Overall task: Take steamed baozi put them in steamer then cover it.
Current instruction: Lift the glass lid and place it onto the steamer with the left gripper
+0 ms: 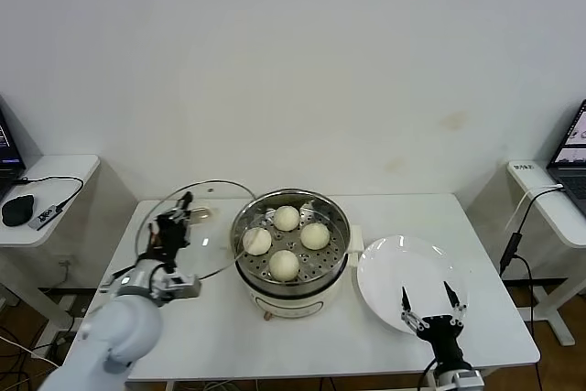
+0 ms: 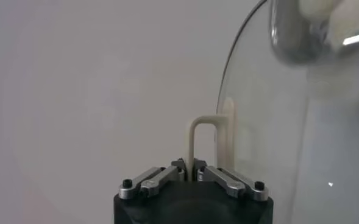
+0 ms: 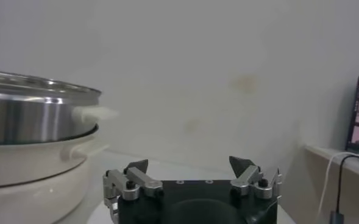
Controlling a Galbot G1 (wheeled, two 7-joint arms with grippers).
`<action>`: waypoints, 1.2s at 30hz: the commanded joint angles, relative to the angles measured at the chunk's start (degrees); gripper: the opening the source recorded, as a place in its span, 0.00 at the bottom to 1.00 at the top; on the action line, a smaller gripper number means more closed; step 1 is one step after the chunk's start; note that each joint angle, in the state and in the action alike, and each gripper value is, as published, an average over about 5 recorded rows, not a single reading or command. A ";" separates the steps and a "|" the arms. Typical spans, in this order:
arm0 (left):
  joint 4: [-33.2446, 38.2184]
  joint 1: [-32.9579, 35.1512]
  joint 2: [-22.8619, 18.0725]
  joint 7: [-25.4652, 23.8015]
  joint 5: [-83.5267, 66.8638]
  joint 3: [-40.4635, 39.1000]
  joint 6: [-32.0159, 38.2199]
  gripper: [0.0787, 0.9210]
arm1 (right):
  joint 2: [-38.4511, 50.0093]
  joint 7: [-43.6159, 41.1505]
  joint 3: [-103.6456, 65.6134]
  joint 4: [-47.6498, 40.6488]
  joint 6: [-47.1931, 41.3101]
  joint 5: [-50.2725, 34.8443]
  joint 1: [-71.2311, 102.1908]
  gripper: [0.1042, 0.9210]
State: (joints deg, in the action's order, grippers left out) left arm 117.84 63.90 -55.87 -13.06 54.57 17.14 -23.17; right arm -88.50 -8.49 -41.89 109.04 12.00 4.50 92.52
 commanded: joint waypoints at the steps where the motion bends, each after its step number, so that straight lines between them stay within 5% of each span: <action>1: -0.78 -9.56 -8.71 -7.42 17.21 -13.63 -6.13 0.07 | -0.90 0.49 1.77 -1.81 0.01 3.74 -0.80 0.88; 10: -3.85 -11.38 -16.18 -10.99 23.86 -17.67 -7.48 0.07 | -1.73 1.28 1.32 -3.15 0.38 6.85 -1.32 0.88; 25: -11.75 -13.29 -24.74 -10.22 26.53 -21.39 -7.53 0.07 | -1.73 1.49 0.86 -4.12 0.98 6.92 -1.15 0.88; 36: -13.62 -11.46 -26.75 -9.09 30.86 -20.52 -5.66 0.07 | -1.62 1.45 0.65 -4.32 1.16 6.78 -1.12 0.88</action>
State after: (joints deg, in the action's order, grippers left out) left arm 106.34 52.02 -79.60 -22.16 81.49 -2.61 -29.38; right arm -90.03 -7.10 -41.36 104.95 13.11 10.97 91.46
